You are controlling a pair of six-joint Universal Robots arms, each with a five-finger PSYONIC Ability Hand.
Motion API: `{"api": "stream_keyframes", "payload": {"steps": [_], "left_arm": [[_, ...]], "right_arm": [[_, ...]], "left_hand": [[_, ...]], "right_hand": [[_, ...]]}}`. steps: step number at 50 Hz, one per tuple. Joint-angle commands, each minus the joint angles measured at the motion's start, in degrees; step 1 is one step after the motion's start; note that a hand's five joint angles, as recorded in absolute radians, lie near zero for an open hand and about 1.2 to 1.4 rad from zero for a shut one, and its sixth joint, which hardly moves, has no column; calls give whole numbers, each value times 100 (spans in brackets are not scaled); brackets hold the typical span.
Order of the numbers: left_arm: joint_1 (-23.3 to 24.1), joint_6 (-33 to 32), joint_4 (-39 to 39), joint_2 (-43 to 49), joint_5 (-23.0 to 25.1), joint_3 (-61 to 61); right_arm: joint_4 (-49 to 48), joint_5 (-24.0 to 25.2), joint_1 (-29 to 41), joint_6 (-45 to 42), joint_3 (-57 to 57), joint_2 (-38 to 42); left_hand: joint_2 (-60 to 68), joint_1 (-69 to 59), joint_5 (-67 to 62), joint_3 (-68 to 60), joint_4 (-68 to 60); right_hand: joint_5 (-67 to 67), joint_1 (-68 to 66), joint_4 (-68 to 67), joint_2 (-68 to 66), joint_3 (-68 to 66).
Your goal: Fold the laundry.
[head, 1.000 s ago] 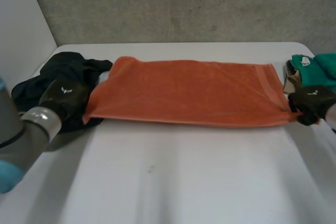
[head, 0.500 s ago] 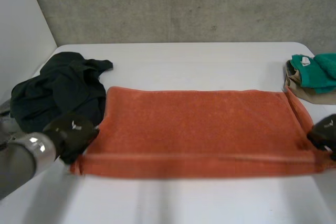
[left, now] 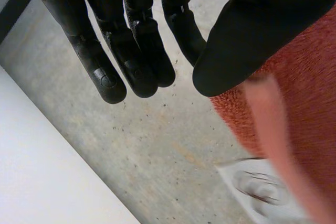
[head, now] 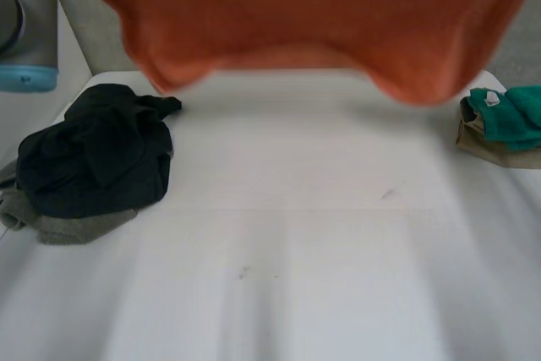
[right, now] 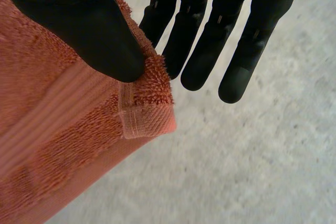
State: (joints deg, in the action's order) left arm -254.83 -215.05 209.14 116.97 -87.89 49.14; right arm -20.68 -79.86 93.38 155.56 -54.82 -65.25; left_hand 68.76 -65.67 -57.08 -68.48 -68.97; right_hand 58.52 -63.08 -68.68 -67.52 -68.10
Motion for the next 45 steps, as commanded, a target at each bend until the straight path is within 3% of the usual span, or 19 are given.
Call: {"api": "stream_keyframes", "payload": {"steps": [1, 13, 24, 28, 32, 40, 45], "left_arm": [[-120, 173, -1200, 133, 17, -90], [-322, 349, -1218, -25, 667, 2256], [-313, 235, -1525, -403, 1036, 4647], [-480, -10, -2104, -921, 1282, 5333], [-691, -545, -3376, -1938, 1642, 5912], [-1017, -1460, -5636, -2890, 1836, 6134], [-841, -1637, -5543, -2531, 1697, 5827]], "right_arm": [[696, 199, 128, -148, -117, 91], [1233, 331, 163, -877, -1144, 522], [2937, 243, -179, -2108, -1892, 760], [3895, 199, -486, -2424, -2225, 400], [4896, 182, -969, -3274, -2918, -363], [5330, 375, -1559, -5148, -3860, -1130], [5180, 331, -1480, -4886, -3721, -832]], "left_hand": [[1124, -1433, -1292, -1152, -1103], [1124, -1433, -1292, -1152, -1103], [1124, -1433, -1292, -1152, -1103], [1124, -1433, -1292, -1152, -1103], [1124, -1433, -1292, -1152, -1103], [1124, -1433, -1292, -1152, -1103], [1124, -1433, -1292, -1152, -1103]], "right_hand": [[1148, -1692, -1132, -1248, -1190], [1148, -1692, -1132, -1248, -1190], [1148, -1692, -1132, -1248, -1190], [1148, -1692, -1132, -1248, -1190], [1148, -1692, -1132, -1248, -1190], [1148, -1692, -1132, -1248, -1190], [1148, -1692, -1132, -1248, -1190]]}}
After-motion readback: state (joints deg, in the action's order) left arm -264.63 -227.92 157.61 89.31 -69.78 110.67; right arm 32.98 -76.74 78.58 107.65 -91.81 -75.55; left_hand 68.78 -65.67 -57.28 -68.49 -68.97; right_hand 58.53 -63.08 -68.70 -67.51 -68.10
